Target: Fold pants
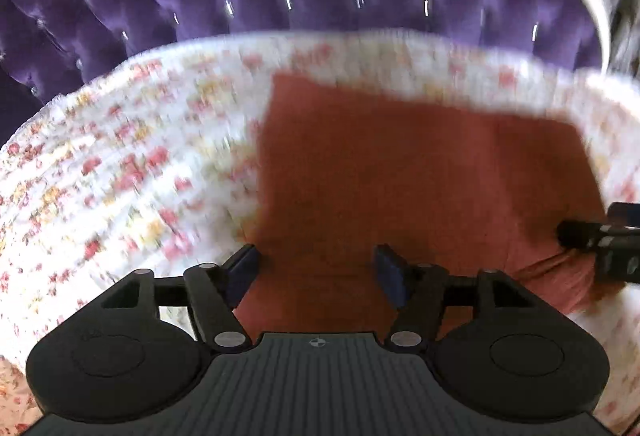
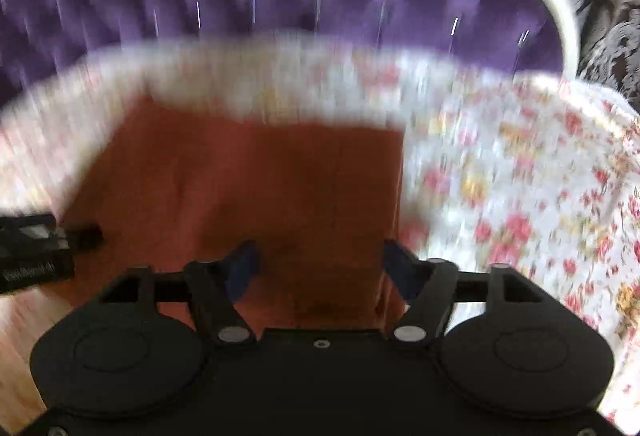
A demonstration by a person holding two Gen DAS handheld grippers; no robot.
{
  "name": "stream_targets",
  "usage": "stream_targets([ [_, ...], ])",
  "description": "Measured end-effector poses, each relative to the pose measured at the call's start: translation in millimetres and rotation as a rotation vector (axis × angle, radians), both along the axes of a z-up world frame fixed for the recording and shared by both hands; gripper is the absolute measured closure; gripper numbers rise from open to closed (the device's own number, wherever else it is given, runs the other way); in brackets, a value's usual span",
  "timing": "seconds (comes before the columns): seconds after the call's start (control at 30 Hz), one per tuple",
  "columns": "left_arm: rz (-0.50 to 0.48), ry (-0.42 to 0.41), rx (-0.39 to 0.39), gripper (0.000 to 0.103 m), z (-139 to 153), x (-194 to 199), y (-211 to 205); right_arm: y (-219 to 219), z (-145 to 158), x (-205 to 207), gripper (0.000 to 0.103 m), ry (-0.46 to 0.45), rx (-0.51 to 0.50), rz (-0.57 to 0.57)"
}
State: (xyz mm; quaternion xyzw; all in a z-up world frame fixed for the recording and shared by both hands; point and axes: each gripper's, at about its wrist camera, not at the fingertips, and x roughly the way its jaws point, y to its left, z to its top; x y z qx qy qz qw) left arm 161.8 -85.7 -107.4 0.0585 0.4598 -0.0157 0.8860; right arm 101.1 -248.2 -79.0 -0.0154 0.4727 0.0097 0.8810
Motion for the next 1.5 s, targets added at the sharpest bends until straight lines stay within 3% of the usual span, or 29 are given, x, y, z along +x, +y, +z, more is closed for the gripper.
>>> stream_targets([
  [0.03,0.007,-0.019,0.036,0.027,-3,-2,-4,4,-9,3,0.018,0.028,-0.032,-0.003],
  [0.1,0.027,-0.048,0.079,0.024,-4,-4,-9,4,-15,0,0.007,-0.003,-0.048,-0.036],
  [0.27,0.047,-0.041,0.084,0.018,-4,1,-8,-16,-19,5,0.003,0.024,0.051,-0.100],
  [0.57,0.135,0.010,-0.088,0.017,-5,0,16,-16,-23,-3,0.001,-0.013,0.093,-0.170],
  [0.67,0.112,-0.008,-0.074,0.017,-3,-3,14,-16,-21,-4,0.002,-0.012,0.107,-0.189],
  [0.9,0.074,-0.031,-0.053,0.018,14,-21,9,-25,0,-18,0.017,0.001,0.178,-0.179],
  [1.3,0.088,-0.098,-0.048,0.018,54,-91,12,10,47,-92,0.022,-0.102,-0.041,-0.135],
  [1.5,0.077,-0.104,-0.040,0.018,58,-129,13,24,50,-125,0.022,-0.128,-0.030,-0.115],
])
